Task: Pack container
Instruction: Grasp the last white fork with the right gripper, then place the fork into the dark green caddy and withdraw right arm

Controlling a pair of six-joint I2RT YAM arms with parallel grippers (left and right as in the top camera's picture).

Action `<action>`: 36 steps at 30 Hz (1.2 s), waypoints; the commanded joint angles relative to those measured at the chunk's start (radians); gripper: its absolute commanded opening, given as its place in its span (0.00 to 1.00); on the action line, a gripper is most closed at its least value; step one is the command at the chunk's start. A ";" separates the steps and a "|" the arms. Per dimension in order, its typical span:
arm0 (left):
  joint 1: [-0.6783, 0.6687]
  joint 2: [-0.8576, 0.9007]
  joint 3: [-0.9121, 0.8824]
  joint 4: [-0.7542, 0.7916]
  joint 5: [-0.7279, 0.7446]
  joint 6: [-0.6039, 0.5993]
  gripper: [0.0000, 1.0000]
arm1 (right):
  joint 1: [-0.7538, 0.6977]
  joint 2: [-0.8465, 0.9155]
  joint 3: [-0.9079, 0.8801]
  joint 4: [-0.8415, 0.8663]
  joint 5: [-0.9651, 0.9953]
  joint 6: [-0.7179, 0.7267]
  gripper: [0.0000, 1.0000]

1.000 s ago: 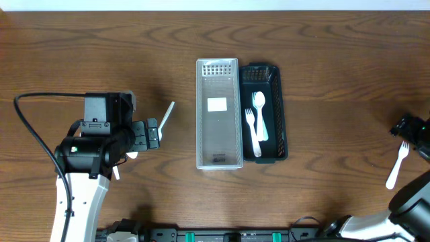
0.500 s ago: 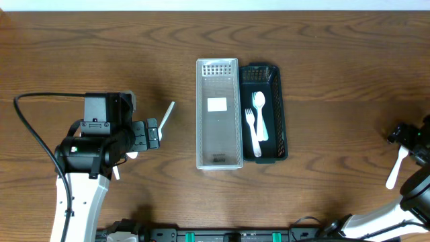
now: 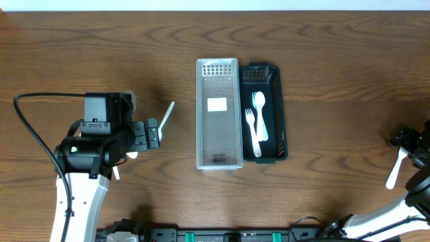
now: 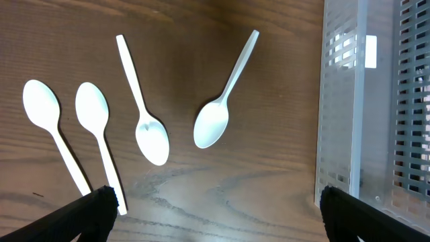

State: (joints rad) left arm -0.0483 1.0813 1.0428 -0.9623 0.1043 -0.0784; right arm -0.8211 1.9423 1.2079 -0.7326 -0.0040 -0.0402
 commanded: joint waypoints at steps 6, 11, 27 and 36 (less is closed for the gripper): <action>0.004 0.003 0.020 -0.002 -0.011 0.005 0.98 | -0.006 0.028 -0.004 0.019 -0.035 -0.002 0.54; 0.004 0.003 0.020 -0.002 -0.011 0.005 0.98 | -0.006 0.028 -0.004 0.027 -0.057 0.002 0.32; 0.004 0.003 0.020 -0.002 -0.011 0.005 0.98 | 0.041 -0.045 0.040 -0.029 -0.108 0.122 0.21; 0.004 0.003 0.020 -0.002 -0.011 0.005 0.98 | 0.326 -0.353 0.119 -0.122 -0.108 0.133 0.22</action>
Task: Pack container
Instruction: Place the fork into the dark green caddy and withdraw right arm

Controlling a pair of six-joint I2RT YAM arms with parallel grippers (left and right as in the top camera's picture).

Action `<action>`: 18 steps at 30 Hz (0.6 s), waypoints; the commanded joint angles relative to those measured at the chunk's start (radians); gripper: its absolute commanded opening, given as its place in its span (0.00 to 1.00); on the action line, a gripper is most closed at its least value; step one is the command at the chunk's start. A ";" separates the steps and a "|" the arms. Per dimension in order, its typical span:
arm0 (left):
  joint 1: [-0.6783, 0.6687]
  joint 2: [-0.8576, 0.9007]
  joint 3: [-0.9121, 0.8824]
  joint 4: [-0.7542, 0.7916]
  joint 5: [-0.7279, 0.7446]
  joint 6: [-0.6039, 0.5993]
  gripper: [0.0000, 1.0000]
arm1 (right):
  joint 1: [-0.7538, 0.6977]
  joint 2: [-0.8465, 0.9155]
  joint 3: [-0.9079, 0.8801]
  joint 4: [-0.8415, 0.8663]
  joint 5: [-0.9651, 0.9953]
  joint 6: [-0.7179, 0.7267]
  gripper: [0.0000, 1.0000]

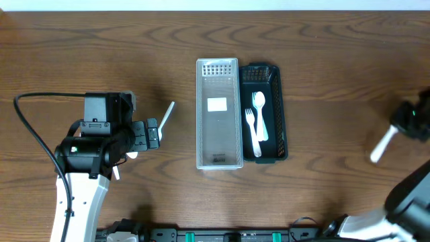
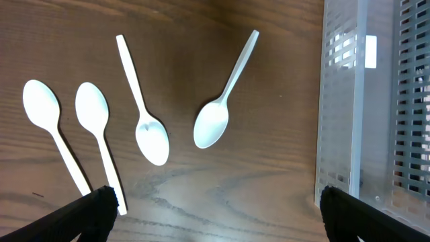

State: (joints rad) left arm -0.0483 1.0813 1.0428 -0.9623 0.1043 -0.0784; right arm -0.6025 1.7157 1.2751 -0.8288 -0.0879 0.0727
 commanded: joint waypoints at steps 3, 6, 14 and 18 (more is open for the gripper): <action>0.004 0.003 0.020 -0.002 -0.011 0.006 0.98 | 0.267 -0.225 0.080 -0.074 -0.021 0.027 0.22; 0.004 0.003 0.020 -0.002 -0.011 0.006 0.98 | 0.435 -0.288 0.111 -0.114 -0.021 0.058 0.23; 0.004 0.003 0.020 -0.002 -0.011 0.005 0.98 | 0.838 -0.284 0.138 -0.129 -0.006 0.153 0.24; 0.004 0.003 0.020 -0.002 -0.011 0.005 0.98 | 0.942 -0.210 0.138 -0.129 0.032 0.167 0.27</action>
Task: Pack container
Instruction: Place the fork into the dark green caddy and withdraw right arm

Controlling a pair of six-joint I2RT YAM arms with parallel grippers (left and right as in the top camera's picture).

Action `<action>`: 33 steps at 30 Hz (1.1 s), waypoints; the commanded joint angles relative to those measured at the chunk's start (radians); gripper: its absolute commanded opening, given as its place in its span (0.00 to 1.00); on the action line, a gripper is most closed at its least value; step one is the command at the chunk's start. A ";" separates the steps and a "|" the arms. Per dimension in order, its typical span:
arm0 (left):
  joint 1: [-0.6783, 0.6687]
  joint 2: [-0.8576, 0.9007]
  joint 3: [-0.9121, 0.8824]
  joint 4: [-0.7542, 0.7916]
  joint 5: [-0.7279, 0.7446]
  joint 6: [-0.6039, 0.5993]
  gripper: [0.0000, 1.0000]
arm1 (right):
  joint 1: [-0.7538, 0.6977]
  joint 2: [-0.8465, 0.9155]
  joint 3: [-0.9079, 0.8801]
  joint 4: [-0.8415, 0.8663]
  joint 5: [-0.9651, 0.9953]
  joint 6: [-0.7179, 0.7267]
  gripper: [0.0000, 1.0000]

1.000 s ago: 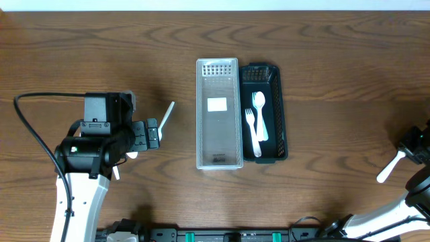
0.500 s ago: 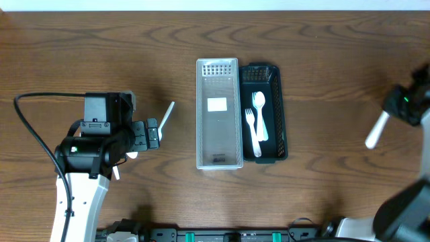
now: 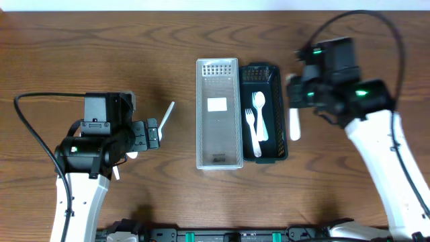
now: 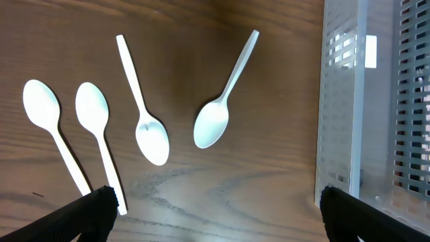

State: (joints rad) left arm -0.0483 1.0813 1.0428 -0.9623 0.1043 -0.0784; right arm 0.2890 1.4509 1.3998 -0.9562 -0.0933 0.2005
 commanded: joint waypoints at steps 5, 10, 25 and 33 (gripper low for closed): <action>0.004 0.003 0.020 -0.002 -0.011 0.005 0.98 | 0.105 0.193 0.013 0.013 0.037 0.069 0.27; 0.004 0.003 0.020 -0.002 -0.011 0.005 0.98 | 0.111 0.318 0.013 0.041 0.033 0.074 0.32; 0.004 0.002 0.020 -0.003 -0.010 0.006 0.98 | 0.085 0.254 0.210 -0.023 0.098 0.011 0.64; 0.003 0.037 0.085 -0.054 -0.011 0.060 0.98 | -0.151 0.075 0.318 -0.183 0.224 0.011 0.99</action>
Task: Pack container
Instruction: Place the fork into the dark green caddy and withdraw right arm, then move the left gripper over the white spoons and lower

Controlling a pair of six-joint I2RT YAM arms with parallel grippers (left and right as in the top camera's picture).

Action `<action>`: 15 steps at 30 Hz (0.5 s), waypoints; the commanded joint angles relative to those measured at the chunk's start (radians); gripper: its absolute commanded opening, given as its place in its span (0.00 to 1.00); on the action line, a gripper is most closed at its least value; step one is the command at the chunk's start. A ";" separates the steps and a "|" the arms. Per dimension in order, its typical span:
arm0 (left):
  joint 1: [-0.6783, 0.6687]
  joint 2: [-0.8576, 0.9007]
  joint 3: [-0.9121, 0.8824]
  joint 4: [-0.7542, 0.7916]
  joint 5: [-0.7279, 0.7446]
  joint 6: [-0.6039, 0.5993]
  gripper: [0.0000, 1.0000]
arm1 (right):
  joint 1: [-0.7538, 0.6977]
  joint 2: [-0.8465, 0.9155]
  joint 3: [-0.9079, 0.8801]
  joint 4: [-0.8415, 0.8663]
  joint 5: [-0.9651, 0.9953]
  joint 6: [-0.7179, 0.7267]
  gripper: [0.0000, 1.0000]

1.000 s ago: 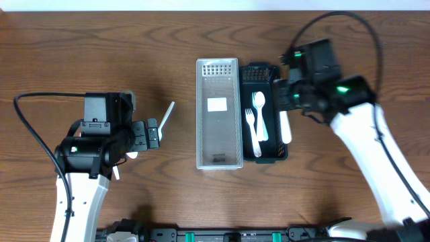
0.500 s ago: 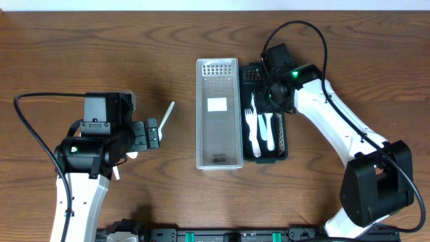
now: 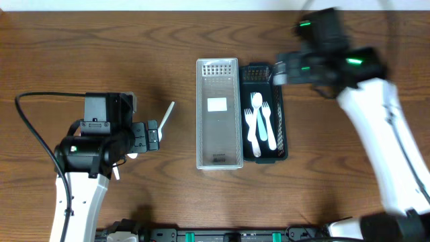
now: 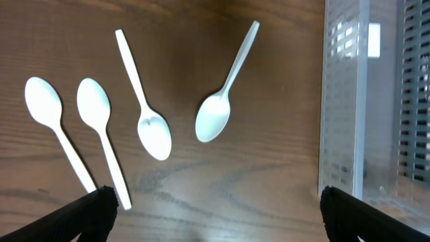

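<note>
A clear container (image 3: 218, 114) stands mid-table with a black basket (image 3: 283, 128) against its right side. Inside the basket lie a white spoon (image 3: 255, 101) and two white forks (image 3: 269, 128). My right gripper (image 3: 279, 70), blurred, hovers over the basket's far right end with nothing in it. Several white spoons (image 4: 153, 134) lie on the wood left of the clear container (image 4: 342, 101). My left gripper (image 4: 215, 215) hangs open above them, its fingertips (image 4: 94, 212) wide apart.
In the overhead view only one spoon handle (image 3: 166, 113) shows beside my left gripper (image 3: 153, 132); the arm covers the rest. A black cable (image 3: 30, 128) loops left of that arm. Brown wood table (image 3: 336, 195) all round.
My right arm has moved from beside the basket's right edge to above its far end. The white utensil it held now lies in the basket as a second fork. The left arm stayed put.
My right gripper held a white utensil at the table's far right edge, then a little higher up there, then right beside the black basket. Now that utensil lies in the basket with the spoon and fork. My left gripper stayed open over the spoons throughout.
</note>
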State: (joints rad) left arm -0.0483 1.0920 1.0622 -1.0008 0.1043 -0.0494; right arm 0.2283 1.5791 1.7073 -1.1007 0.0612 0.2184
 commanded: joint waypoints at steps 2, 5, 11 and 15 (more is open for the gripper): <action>0.003 0.063 0.108 -0.040 -0.011 0.048 0.98 | -0.175 -0.070 0.010 -0.094 0.065 -0.006 0.99; 0.003 0.153 0.178 -0.070 -0.011 0.103 0.98 | -0.293 -0.070 -0.009 -0.163 0.041 0.020 0.99; 0.002 0.340 0.216 -0.031 -0.011 0.159 0.98 | -0.394 -0.070 -0.180 -0.121 -0.011 0.037 0.99; -0.021 0.452 0.216 0.015 -0.011 0.188 0.98 | -0.395 -0.070 -0.330 -0.049 -0.022 0.059 0.99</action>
State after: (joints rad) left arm -0.0528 1.4853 1.2675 -1.0019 0.1013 0.0914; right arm -0.1642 1.5002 1.4406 -1.1625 0.0635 0.2459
